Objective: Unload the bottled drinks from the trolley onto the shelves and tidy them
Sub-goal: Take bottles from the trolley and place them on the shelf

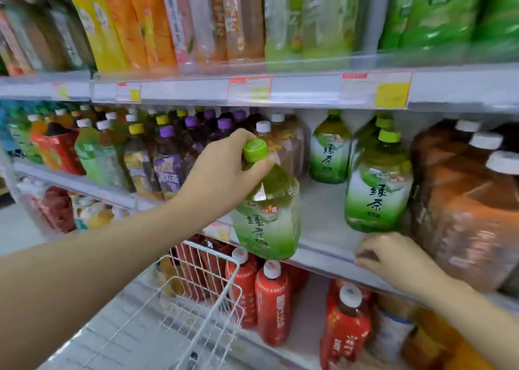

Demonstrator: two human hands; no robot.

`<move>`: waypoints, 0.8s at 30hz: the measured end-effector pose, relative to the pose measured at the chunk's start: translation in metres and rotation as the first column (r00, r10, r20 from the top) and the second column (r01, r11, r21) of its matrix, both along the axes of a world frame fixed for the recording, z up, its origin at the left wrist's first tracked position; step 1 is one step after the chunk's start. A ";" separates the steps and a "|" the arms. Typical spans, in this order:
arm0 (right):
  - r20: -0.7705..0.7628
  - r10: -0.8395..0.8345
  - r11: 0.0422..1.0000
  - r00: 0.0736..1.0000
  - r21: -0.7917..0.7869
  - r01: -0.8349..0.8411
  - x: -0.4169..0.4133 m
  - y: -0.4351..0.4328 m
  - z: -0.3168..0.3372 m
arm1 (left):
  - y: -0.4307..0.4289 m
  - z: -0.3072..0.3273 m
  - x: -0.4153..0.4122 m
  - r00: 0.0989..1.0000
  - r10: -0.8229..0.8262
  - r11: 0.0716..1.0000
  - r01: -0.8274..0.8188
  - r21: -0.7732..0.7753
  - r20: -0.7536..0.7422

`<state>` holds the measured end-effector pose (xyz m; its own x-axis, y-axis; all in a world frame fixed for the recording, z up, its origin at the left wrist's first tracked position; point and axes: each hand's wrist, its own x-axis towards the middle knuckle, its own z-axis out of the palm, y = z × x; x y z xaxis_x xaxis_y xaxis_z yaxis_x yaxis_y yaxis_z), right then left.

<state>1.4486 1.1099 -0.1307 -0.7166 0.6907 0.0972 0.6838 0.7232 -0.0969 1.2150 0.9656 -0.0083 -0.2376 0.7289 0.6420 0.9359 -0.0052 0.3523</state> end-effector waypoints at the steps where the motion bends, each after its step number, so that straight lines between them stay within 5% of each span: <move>1: -0.002 -0.002 1.000 1.000 0.012 0.002 0.000 0.000 -0.001 | 0.012 -0.006 0.004 1.000 -0.023 1.000 0.023 0.001 0.001; 8: -0.094 -0.004 1.000 0.996 0.019 0.006 0.005 0.004 -0.011 | 0.075 -0.010 0.026 0.996 -0.067 0.996 0.064 0.063 0.054; 18: -0.097 -0.020 1.000 0.995 -0.010 0.019 0.003 0.003 -0.010 | 0.130 -0.021 0.032 0.997 -0.001 0.997 0.007 -0.083 0.078; 24: -0.129 -0.010 1.000 0.992 -0.011 0.008 0.006 0.003 -0.014 | 0.100 -0.096 0.061 0.960 -0.028 0.985 -0.022 0.172 0.279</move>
